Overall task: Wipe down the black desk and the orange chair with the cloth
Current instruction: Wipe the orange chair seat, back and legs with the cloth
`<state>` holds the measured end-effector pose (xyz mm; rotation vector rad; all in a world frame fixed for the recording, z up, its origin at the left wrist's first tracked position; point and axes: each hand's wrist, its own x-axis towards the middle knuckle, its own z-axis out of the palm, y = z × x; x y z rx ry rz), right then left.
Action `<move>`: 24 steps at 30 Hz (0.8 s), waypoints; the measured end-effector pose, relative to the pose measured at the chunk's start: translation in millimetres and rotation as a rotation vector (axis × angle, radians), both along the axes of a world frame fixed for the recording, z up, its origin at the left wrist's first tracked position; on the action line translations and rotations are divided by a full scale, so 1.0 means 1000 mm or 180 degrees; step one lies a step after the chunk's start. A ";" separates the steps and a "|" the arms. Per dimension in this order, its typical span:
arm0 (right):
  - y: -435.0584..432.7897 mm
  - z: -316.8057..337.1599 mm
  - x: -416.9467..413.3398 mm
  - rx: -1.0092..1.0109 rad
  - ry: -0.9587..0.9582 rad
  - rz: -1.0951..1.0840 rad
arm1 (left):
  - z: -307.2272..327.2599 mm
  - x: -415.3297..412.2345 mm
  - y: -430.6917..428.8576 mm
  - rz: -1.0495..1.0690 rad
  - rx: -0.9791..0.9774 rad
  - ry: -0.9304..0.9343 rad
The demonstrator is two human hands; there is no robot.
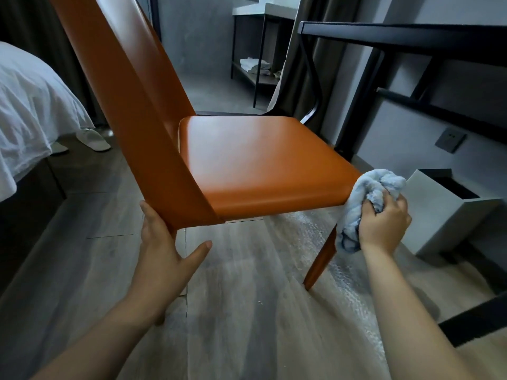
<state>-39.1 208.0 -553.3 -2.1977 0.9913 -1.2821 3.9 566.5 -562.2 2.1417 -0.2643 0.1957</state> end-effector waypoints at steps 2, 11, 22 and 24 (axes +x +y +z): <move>0.004 -0.008 -0.002 0.0286 -0.0189 -0.0080 | -0.001 -0.001 -0.002 0.0021 0.0031 0.0007; 0.045 -0.030 -0.018 0.1174 0.0259 0.0281 | -0.014 -0.013 -0.002 -0.0045 0.0412 0.0504; 0.146 -0.014 -0.037 0.1984 -0.0310 0.2576 | 0.016 -0.022 0.001 -0.0959 -0.0062 0.1283; 0.163 -0.007 -0.039 0.2088 -0.0280 0.3011 | 0.017 -0.020 0.000 -0.1159 -0.0597 0.1579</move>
